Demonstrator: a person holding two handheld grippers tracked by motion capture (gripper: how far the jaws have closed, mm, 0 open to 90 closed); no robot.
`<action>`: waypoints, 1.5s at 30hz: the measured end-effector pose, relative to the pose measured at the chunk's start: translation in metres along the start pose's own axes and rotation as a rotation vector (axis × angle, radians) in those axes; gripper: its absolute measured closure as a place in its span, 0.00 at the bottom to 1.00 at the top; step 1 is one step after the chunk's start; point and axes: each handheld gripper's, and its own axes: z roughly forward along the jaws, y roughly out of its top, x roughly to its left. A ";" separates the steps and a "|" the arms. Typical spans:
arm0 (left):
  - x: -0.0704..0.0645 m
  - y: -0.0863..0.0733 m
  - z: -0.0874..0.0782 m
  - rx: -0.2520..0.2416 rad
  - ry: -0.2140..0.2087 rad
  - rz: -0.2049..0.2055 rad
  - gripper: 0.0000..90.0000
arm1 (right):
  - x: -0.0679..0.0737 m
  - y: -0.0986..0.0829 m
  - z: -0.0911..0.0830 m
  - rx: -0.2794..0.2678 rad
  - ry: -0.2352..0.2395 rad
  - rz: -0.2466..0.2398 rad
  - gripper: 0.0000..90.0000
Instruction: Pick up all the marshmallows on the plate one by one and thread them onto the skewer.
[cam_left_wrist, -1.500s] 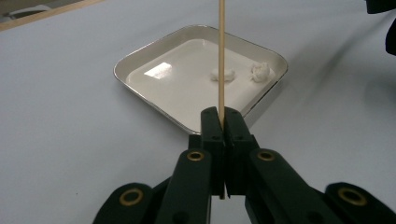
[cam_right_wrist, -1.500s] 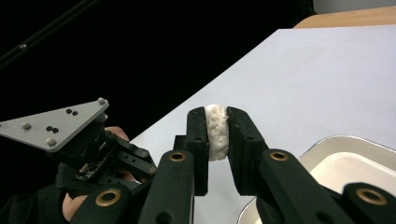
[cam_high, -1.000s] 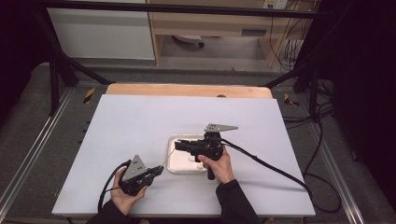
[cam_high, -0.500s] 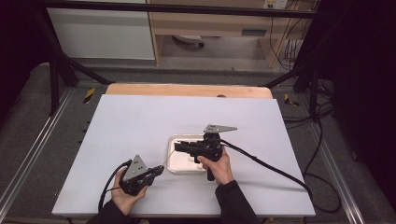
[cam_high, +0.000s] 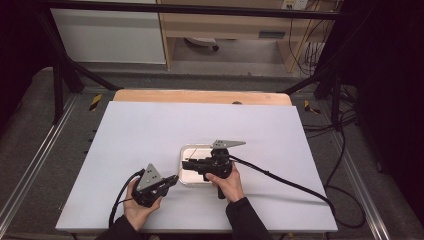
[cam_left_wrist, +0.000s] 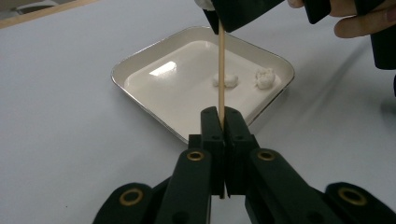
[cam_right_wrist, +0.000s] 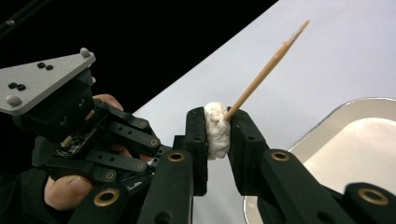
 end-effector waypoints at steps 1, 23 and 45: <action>-0.001 0.001 0.000 -0.008 -0.002 -0.008 0.99 | -0.001 0.000 0.000 0.010 0.005 -0.001 0.88; 0.002 -0.001 0.001 -0.002 0.013 -0.051 0.98 | 0.009 0.001 -0.010 0.039 -0.144 -0.131 0.39; 0.015 -0.008 -0.009 0.019 0.012 -0.080 0.98 | -0.030 -0.007 -0.021 0.228 -0.404 -0.235 0.14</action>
